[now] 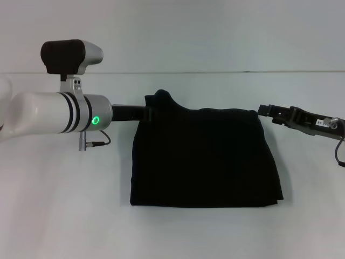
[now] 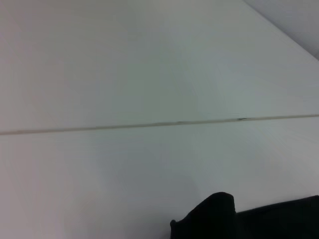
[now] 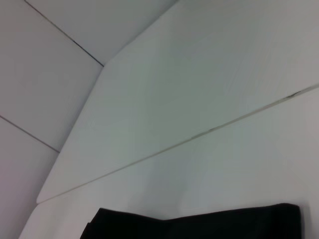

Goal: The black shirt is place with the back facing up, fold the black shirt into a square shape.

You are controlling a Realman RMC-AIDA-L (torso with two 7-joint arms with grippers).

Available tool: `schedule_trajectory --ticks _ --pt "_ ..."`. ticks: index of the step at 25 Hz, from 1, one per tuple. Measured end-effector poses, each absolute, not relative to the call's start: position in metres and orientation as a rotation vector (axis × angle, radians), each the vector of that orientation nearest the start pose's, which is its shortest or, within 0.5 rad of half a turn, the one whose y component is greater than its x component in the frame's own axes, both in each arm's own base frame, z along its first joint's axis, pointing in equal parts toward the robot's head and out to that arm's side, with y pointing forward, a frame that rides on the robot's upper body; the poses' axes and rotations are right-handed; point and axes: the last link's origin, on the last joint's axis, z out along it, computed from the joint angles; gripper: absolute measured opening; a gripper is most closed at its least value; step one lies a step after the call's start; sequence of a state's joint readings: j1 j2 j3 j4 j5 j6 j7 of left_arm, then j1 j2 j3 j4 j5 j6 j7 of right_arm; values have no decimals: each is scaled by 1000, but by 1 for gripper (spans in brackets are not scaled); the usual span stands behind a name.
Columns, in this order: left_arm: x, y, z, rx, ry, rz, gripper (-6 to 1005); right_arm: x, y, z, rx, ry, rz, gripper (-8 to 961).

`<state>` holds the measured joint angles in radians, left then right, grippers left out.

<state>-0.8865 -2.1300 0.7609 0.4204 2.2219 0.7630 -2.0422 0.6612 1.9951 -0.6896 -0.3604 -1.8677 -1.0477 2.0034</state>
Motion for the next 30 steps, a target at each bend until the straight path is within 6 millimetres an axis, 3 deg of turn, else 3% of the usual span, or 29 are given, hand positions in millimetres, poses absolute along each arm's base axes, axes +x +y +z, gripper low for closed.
schedule_trajectory --ticks 10,17,19,26,30 --pt "-218 446 -55 -2229 -1201 -352 95 289 397 -2 -2099 1532 754 709" --pt "-224 449 -39 -2221 -1186 -359 99 282 401 1 -2152 1412 764 711" --pt "-227 445 -29 -2234 -1190 -378 294 279 403 5 -2163 1375 774 712" --pt "-232 420 8 -2301 -1137 -461 510 267 407 26 -2217 1243 812 713" --pt "-225 401 13 -2429 -1027 -496 598 256 412 38 -2284 1112 778 744"
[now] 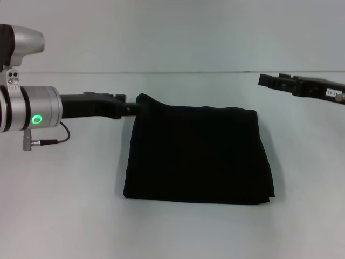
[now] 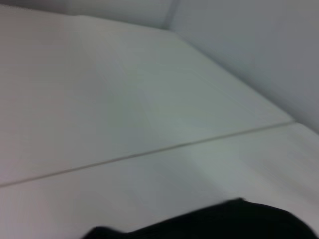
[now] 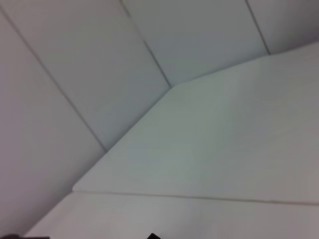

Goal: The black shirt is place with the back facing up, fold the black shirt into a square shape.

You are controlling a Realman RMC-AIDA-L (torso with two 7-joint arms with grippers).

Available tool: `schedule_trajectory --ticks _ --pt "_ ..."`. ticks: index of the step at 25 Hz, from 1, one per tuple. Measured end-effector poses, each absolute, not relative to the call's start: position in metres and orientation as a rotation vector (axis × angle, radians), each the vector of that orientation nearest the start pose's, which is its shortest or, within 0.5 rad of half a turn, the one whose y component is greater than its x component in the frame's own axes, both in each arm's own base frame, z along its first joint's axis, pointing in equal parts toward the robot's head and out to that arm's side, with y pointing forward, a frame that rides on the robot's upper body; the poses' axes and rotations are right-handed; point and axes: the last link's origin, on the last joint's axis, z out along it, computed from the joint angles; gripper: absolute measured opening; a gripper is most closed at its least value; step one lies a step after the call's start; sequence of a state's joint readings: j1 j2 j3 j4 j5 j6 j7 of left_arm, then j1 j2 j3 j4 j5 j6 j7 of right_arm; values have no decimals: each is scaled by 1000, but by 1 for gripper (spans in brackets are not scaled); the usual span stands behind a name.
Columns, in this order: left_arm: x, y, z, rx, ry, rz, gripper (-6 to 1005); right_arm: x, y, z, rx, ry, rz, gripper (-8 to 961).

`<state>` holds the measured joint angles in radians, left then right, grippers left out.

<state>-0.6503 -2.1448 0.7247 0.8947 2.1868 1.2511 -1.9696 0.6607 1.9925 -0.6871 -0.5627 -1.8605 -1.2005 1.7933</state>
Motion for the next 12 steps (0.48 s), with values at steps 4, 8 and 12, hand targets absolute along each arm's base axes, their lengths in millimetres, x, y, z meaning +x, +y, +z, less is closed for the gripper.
schedule_trajectory --ticks 4,8,12 --pt "-214 389 10 -2587 -846 -517 687 245 414 44 -2384 962 700 865" --pt "-204 388 4 -2670 -689 -486 812 232 416 39 -2523 834 585 856" --pt "-193 392 -3 -2736 -568 -402 931 219 415 26 -2651 706 392 852"
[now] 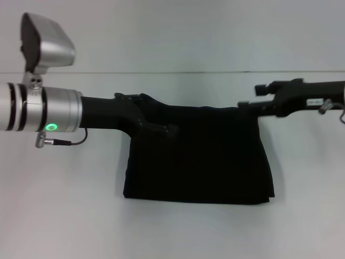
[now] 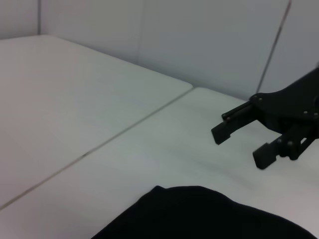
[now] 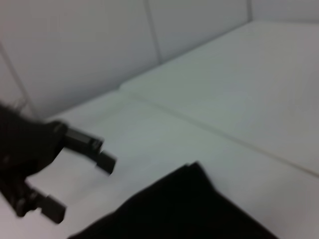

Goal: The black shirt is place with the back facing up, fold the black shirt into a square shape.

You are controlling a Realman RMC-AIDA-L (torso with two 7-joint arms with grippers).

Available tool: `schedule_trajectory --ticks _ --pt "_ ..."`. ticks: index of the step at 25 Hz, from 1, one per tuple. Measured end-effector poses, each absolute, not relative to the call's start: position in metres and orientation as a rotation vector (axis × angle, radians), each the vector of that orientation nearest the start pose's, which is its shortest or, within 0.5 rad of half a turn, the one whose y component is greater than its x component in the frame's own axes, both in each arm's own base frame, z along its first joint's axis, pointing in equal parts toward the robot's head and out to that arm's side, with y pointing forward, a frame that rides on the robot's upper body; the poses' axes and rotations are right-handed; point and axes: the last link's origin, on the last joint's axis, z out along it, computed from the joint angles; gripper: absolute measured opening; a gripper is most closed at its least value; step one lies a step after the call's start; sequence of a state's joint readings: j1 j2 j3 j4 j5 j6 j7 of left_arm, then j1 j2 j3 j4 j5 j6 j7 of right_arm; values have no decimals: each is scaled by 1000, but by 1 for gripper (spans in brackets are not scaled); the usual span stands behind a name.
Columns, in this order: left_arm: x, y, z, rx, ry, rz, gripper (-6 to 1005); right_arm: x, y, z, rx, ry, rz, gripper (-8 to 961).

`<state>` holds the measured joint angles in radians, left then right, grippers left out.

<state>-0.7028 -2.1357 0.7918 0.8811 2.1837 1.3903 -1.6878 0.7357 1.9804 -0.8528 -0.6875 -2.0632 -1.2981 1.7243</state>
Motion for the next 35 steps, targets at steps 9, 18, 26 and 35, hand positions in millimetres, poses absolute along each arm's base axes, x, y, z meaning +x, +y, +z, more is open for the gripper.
schedule_trajectory --ticks 9,18,26,35 --pt "-184 394 -13 -2830 -445 -233 906 215 413 18 -2675 665 346 852" --pt "-186 394 -15 -2834 -424 -192 903 223 408 16 -2678 688 328 852" --pt "-188 392 -17 -2836 -434 -196 903 225 407 14 -2675 694 321 852" --pt "-190 390 -18 -2835 -447 -203 902 226 405 11 -2676 702 325 852"
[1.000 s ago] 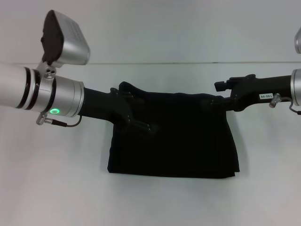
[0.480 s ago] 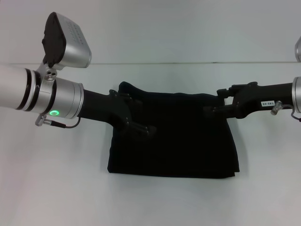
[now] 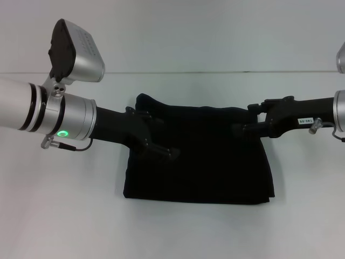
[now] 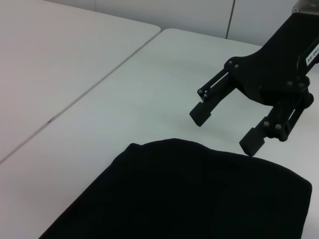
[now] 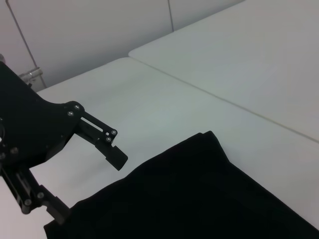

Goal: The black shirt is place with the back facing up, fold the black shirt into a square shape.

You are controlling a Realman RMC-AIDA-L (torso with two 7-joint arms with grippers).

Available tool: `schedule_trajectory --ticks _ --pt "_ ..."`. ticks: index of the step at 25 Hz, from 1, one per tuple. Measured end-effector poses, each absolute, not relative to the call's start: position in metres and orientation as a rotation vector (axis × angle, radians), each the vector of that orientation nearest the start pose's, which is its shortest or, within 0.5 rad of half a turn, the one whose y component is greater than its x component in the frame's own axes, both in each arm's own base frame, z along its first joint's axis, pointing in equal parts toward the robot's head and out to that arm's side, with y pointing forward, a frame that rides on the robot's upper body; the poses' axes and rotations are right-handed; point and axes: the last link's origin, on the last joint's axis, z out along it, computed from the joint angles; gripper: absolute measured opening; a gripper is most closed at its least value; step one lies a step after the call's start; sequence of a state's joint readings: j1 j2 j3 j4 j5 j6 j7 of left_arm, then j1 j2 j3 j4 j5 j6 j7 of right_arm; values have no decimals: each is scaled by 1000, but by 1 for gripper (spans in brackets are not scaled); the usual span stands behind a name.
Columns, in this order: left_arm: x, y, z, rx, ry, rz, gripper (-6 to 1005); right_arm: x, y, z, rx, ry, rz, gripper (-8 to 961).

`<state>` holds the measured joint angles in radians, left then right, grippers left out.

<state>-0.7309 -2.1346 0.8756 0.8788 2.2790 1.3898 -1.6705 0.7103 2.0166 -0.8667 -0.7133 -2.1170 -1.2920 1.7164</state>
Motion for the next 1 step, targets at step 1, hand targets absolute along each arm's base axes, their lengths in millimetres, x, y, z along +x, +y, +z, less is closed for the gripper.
schedule_trajectory --ticks 1 --pt "-190 389 -18 -2835 -449 -204 902 226 405 10 -2676 703 326 852"
